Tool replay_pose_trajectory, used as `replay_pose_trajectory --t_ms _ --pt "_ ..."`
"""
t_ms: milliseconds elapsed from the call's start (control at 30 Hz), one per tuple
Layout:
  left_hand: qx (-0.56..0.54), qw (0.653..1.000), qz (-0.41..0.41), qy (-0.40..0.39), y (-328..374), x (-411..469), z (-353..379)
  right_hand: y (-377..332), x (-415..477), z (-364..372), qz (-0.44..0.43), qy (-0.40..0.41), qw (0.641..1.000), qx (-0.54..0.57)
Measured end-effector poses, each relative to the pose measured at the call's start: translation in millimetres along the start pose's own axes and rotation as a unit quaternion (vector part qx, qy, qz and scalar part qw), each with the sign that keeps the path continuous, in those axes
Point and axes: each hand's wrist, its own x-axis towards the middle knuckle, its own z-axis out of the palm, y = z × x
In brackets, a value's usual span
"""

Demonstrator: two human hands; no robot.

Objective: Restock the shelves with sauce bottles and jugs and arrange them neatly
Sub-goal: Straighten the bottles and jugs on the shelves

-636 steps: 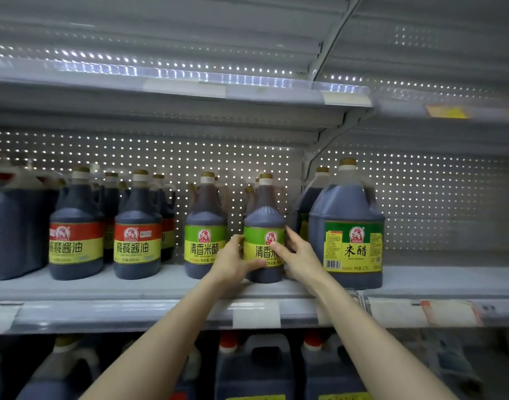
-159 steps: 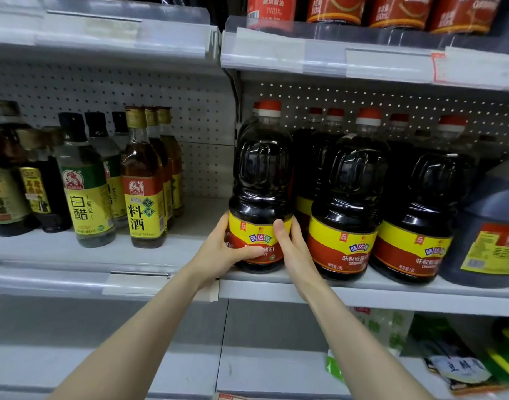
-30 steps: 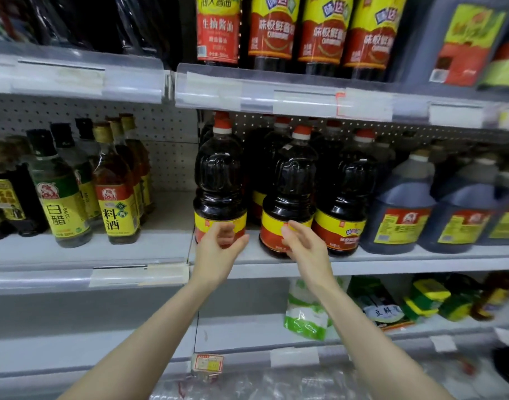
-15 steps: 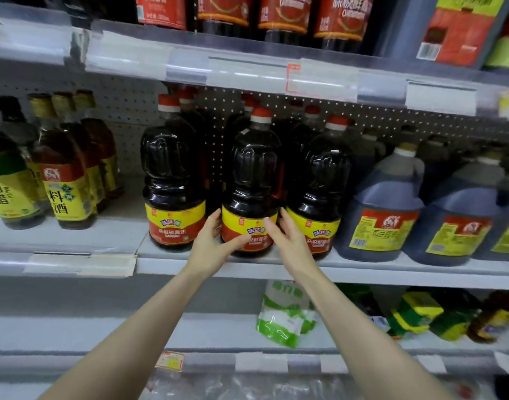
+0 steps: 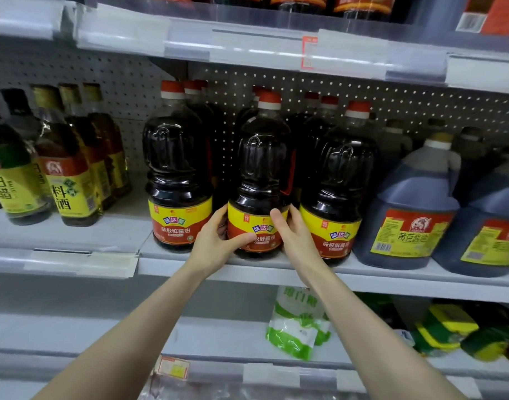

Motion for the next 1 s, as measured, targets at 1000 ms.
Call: replay_pose_trajectory --t_ms 1000 --pt "-0.018 0.998 0.012 -0.065 -16 9 -8 16 -3 18 -0.030 0.028 0.999 -0.018"
